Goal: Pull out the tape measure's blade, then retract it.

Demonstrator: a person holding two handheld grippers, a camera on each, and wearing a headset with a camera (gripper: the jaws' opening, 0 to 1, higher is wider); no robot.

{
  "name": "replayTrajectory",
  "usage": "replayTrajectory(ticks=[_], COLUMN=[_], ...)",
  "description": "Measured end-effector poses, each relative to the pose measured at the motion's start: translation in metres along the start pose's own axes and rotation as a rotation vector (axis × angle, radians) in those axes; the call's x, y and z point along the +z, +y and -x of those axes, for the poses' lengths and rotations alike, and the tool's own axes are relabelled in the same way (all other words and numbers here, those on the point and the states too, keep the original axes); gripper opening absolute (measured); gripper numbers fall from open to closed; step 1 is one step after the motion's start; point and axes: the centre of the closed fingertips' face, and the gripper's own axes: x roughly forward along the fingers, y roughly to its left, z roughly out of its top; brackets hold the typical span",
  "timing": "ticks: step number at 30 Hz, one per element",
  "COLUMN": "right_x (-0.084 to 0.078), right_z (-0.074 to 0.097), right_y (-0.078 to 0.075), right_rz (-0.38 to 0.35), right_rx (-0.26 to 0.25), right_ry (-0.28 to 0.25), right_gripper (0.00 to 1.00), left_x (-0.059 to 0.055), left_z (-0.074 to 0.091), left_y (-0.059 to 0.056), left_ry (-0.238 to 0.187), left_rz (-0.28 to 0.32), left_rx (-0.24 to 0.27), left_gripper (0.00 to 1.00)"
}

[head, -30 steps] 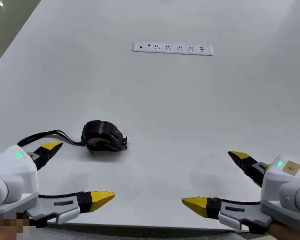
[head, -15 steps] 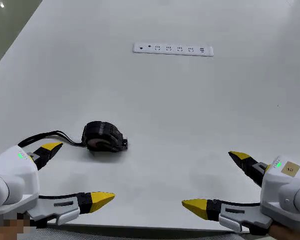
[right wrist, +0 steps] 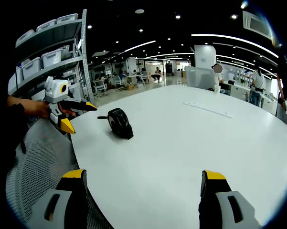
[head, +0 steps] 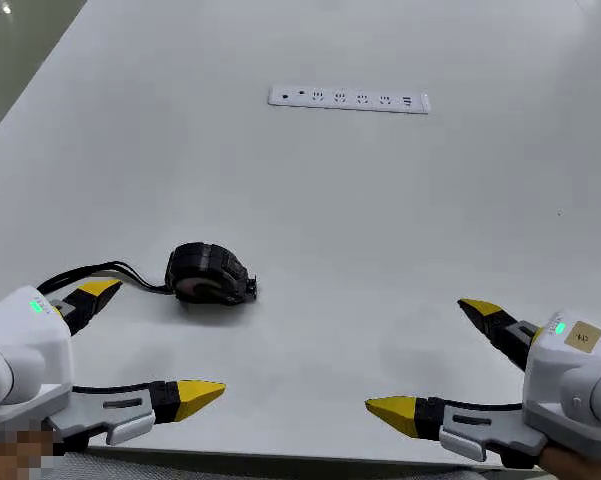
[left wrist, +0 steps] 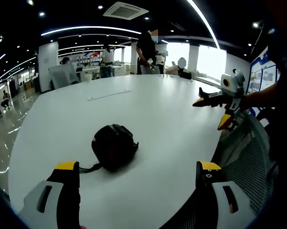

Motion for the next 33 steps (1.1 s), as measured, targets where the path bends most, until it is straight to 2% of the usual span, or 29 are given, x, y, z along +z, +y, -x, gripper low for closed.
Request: replayTrajectory(ticks=[11, 14, 33], right_x=[0.002, 0.006, 0.009], right_z=[-0.004, -0.005, -0.025], right_y=[-0.006, -0.009, -0.021], right_rz=[0.021, 0.038, 0.122], right_rx=[0.028, 0.036, 0.106], right_ry=[0.014, 0.003, 0.057], right_gripper=[0.99, 0.99, 0.96], left_x=[0.003, 0.004, 0.004], left_z=[-0.005, -0.006, -0.021], left_y=[0.006, 0.008, 0.022], left_ry=[0.012, 0.021, 0.081], left_rz=[-0.03, -0.04, -0.104], left_rx=[-0.019, -0.03, -0.105], left_gripper=[0.99, 0.99, 0.99])
